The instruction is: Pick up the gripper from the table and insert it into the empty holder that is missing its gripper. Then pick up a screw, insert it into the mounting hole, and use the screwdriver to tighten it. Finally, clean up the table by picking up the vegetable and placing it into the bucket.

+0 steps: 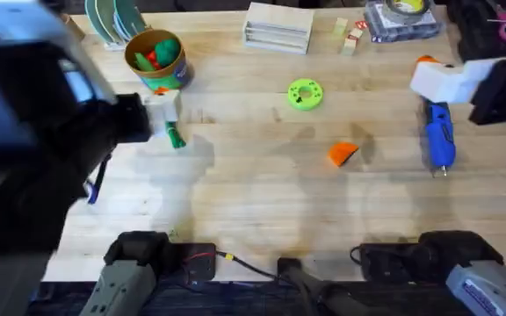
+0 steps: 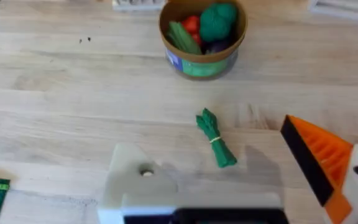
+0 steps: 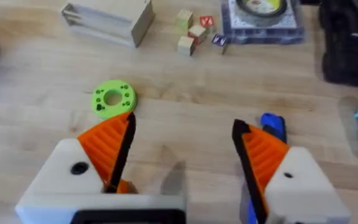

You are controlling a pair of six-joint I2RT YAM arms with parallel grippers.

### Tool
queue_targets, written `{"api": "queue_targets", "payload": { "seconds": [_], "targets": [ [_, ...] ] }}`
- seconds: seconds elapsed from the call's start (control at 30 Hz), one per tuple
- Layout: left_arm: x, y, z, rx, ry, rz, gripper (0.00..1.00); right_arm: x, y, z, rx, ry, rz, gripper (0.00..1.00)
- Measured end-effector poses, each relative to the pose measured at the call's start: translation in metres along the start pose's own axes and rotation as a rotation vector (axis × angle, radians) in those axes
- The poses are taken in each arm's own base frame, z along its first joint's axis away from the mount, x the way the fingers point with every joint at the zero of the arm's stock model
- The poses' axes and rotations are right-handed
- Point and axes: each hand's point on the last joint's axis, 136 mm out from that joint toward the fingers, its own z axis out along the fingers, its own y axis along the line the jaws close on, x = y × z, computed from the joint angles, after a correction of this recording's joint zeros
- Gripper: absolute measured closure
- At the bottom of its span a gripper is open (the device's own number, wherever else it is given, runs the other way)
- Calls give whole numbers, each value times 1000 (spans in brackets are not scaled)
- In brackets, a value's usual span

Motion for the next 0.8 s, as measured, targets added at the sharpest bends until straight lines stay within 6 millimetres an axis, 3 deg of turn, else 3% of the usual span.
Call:
{"api": "queue_targets", "payload": {
  "seconds": [0.23,0.57,0.77,0.8],
  "targets": [
    [34,-5,41,-1,216,28,8,13,4,17,-30,85,3,10],
    [75,-17,74,32,430,9,35,13,5,18,-34,86,2,10],
    [85,-22,80,56,476,1,951,13,4,18,-34,86,2,10],
    [85,-23,79,60,475,-1,986,13,4,18,-34,86,2,10]
  ]
}}
